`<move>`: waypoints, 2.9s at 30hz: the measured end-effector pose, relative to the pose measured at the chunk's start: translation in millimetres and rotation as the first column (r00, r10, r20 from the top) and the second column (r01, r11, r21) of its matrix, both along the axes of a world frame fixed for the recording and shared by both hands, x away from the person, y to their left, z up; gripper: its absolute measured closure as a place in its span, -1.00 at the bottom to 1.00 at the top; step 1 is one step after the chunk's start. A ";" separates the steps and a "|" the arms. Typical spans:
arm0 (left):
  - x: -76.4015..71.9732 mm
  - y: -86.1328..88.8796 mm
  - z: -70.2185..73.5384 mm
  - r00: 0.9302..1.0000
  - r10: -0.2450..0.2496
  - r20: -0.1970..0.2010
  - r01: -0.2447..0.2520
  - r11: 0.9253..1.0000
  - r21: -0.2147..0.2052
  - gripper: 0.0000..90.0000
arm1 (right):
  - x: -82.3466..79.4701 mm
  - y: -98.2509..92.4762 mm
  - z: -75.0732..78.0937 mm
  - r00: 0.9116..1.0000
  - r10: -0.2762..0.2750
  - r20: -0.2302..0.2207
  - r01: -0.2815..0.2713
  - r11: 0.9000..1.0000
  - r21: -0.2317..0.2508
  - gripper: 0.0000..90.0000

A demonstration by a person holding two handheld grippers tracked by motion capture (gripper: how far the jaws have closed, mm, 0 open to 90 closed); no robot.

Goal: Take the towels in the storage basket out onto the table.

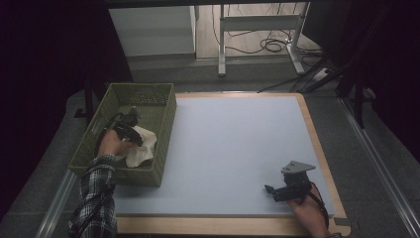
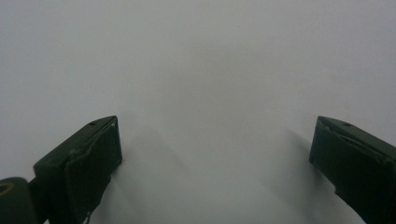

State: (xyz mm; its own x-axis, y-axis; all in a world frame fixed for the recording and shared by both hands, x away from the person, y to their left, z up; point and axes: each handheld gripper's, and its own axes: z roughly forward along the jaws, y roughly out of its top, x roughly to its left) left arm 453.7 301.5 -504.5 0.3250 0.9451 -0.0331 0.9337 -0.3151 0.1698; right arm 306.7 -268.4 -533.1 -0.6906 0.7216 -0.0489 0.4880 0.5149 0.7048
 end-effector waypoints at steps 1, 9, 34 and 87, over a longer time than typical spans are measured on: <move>-0.3 0.4 0.5 1.000 0.000 -0.002 0.000 1.000 -0.002 0.45 | 0.0 0.0 0.0 1.000 0.000 0.000 0.000 1.000 -0.001 -0.95; -7.1 7.6 10.6 0.996 0.031 0.083 -0.026 0.998 -0.057 0.61 | 0.0 0.0 0.0 1.000 0.000 0.000 0.000 1.000 0.000 -0.95; -51.2 13.5 78.5 0.908 0.027 0.419 0.083 0.967 -0.242 0.55 | -0.1 0.0 0.1 1.000 0.000 0.000 0.000 1.000 -0.001 -0.95; -65.6 -61.2 164.9 0.833 -0.112 0.542 0.273 0.935 -0.227 0.53 | 0.0 0.0 0.0 1.000 0.000 0.000 0.000 1.000 -0.001 -0.95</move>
State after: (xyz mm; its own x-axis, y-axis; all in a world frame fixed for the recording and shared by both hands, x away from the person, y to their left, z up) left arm 388.1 240.2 -339.6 0.5451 0.8359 -0.0650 0.6099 -0.3422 0.7148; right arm 306.6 -268.4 -533.1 -0.6905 0.7216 -0.0496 0.4880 0.5155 0.7044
